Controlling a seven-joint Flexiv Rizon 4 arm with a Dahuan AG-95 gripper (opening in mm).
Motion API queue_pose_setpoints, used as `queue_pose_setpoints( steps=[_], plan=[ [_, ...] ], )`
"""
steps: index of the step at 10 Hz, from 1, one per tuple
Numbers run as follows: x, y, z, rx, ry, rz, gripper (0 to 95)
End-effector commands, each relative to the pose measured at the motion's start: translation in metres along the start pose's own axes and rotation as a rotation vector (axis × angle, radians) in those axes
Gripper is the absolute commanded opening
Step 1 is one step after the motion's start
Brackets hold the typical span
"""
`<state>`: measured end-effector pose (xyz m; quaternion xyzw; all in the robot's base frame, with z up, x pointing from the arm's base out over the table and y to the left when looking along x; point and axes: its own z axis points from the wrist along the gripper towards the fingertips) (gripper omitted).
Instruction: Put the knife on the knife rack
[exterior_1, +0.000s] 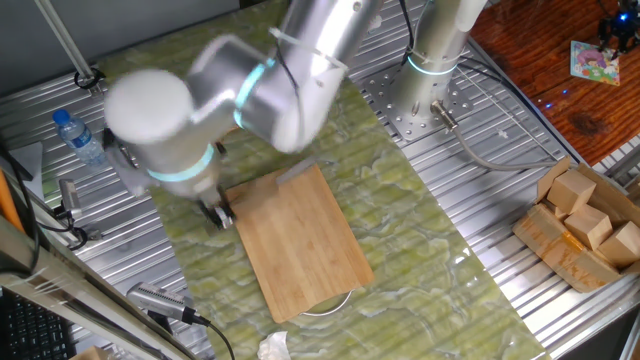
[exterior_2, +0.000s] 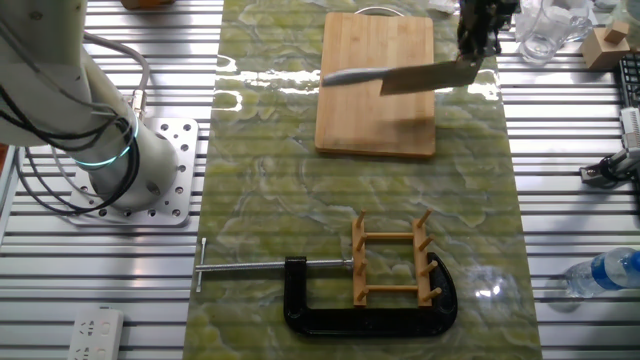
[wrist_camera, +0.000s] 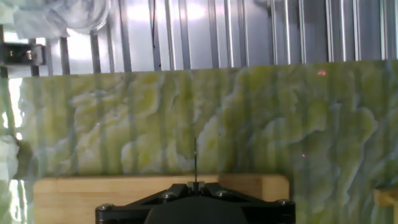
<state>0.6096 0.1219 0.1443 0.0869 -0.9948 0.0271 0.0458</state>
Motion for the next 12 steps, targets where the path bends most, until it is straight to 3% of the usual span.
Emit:
queue_pose_setpoints(
  steps=[1, 4, 7, 10, 12],
  plan=[
    [0.024, -0.042, -0.01, 0.0, 0.011, -0.059, 0.0],
    [0.043, -0.073, -0.011, 0.006, 0.012, -0.109, 0.0],
    [0.045, -0.073, -0.013, 0.001, 0.005, -0.092, 0.0],
    [0.045, -0.073, -0.013, 0.002, -0.023, 0.034, 0.0],
    [0.045, -0.073, -0.013, 0.022, -0.029, 0.105, 0.0]
  ],
)
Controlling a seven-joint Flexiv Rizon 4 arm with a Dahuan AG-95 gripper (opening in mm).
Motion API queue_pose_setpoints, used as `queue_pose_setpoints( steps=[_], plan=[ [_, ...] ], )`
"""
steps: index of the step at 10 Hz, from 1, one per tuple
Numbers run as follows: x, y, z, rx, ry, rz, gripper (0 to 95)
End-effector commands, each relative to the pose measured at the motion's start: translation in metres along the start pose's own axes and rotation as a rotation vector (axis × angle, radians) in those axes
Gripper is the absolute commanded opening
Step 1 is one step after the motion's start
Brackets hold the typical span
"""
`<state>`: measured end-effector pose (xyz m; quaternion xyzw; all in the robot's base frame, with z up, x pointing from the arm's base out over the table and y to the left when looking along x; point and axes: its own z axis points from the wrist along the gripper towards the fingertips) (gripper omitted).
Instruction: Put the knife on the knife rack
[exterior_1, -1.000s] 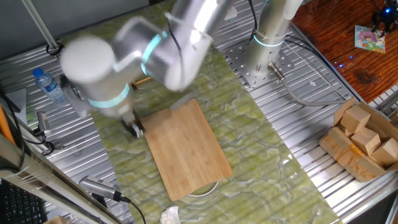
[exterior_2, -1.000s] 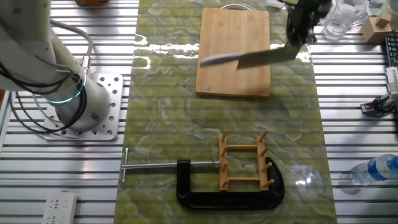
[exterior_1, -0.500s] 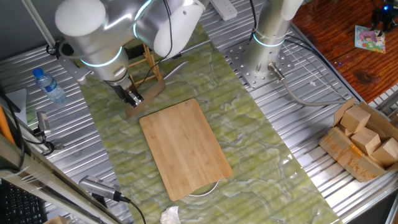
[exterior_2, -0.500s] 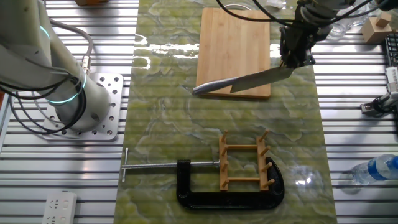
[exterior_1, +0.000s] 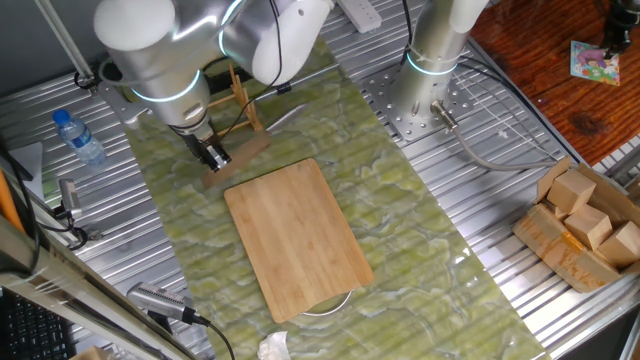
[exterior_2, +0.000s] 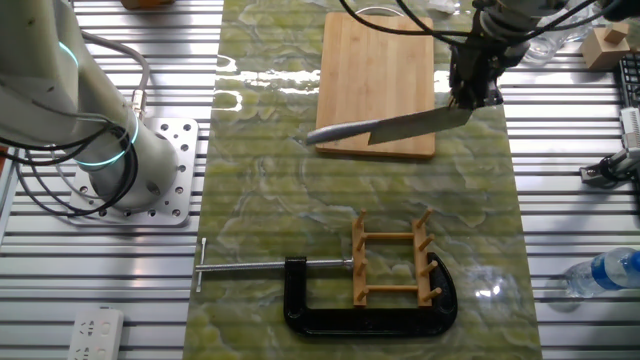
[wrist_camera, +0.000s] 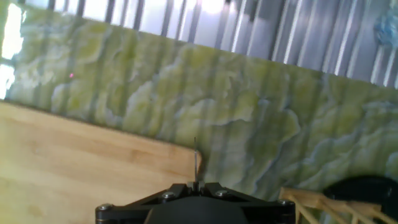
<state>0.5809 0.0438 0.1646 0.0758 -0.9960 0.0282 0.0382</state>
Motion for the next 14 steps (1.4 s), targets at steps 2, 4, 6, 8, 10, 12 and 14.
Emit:
queue_pose_setpoints(
  steps=[2, 4, 6, 8, 10, 12, 14],
  plan=[
    [0.002, -0.001, 0.0, 0.045, -0.023, 0.114, 0.0],
    [0.002, -0.001, 0.0, 0.074, -0.023, 0.113, 0.0],
    [0.002, -0.001, 0.0, 0.072, -0.021, 0.082, 0.0],
    [0.002, -0.001, 0.0, 0.07, -0.014, 0.043, 0.0],
    [0.009, -0.028, -0.007, 0.068, 0.002, -0.022, 0.0],
    [0.02, -0.057, -0.014, 0.069, 0.015, -0.058, 0.0],
    [0.034, -0.079, -0.019, 0.095, 0.03, -0.102, 0.0]
  ],
)
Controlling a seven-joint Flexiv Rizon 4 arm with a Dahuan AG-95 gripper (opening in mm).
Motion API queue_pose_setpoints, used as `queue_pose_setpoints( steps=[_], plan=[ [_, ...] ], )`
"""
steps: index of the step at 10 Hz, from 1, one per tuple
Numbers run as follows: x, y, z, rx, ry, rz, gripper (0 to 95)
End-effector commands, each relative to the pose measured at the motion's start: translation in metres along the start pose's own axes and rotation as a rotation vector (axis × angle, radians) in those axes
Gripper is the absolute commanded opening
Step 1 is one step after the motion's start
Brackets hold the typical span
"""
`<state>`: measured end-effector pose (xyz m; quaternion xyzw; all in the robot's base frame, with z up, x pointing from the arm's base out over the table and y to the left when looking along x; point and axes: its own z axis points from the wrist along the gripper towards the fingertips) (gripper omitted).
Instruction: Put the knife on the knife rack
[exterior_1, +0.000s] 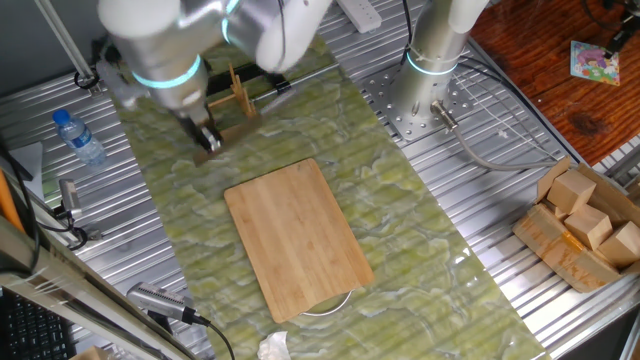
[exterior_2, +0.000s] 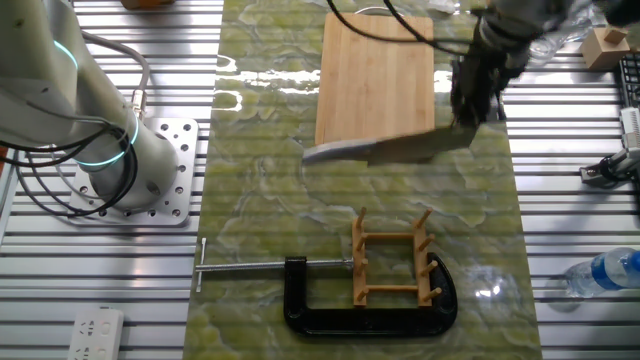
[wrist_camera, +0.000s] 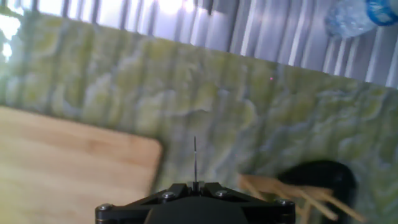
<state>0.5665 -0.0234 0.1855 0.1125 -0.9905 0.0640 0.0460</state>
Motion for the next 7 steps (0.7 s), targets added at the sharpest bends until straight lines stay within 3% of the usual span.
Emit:
queue_pose_setpoints(
  steps=[1, 4, 7],
  plan=[
    [0.017, -0.022, -0.005, 0.045, 0.021, -0.043, 0.0],
    [0.034, -0.038, -0.005, 0.071, 0.04, -0.052, 0.0],
    [0.036, -0.04, -0.006, 0.061, 0.045, -0.035, 0.0]
  ],
)
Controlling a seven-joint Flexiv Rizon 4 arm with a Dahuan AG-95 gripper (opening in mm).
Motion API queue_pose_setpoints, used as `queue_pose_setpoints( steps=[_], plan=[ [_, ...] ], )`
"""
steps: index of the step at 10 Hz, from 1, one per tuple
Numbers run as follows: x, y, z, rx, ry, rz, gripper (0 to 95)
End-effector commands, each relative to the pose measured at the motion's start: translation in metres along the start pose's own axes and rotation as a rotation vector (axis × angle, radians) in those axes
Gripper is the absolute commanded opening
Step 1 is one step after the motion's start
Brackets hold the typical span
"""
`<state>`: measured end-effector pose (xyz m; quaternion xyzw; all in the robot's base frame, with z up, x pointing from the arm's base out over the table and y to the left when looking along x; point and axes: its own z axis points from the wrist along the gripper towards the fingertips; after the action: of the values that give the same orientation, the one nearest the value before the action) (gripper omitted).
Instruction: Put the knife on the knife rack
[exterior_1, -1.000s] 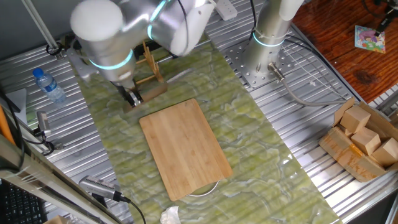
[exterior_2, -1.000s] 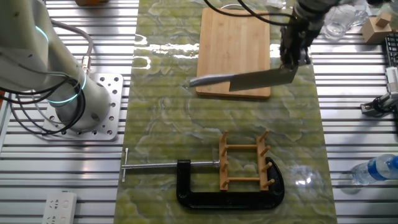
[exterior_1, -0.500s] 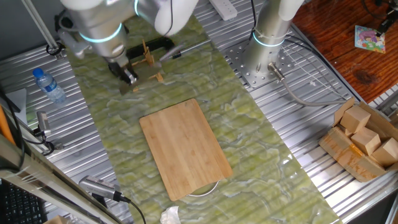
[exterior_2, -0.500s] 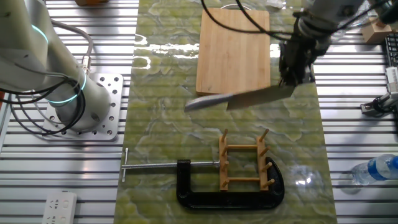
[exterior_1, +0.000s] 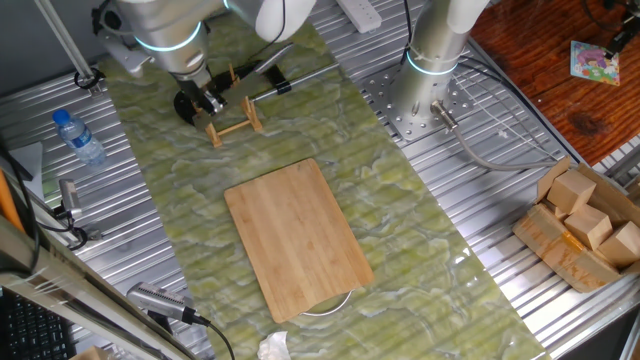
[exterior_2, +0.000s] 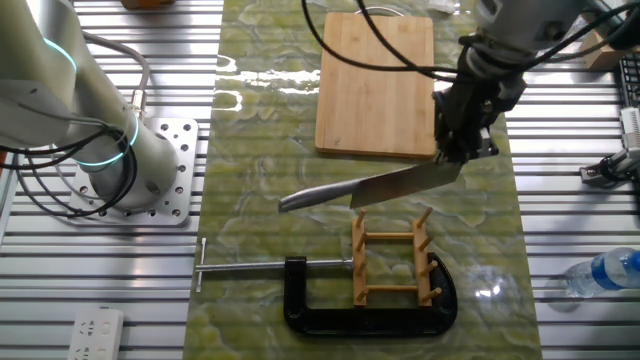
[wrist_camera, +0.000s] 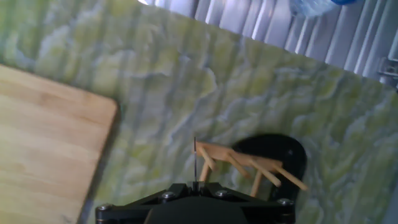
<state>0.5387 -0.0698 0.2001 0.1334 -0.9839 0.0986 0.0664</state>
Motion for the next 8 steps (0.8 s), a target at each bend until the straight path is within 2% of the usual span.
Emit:
queue_pose_setpoints(
  steps=[1, 3, 4, 5, 8],
  plan=[
    [-0.003, 0.0005, -0.0002, -0.013, -0.001, 0.029, 0.0],
    [-0.0037, 0.0011, -0.0004, -0.052, -0.009, 0.11, 0.0],
    [-0.004, 0.0011, 0.0001, -0.061, 0.006, 0.142, 0.0],
    [-0.0039, 0.001, 0.0001, -0.059, 0.017, 0.155, 0.0],
    [-0.0023, -0.0061, 0.0059, -0.057, 0.018, 0.167, 0.0]
  ],
)
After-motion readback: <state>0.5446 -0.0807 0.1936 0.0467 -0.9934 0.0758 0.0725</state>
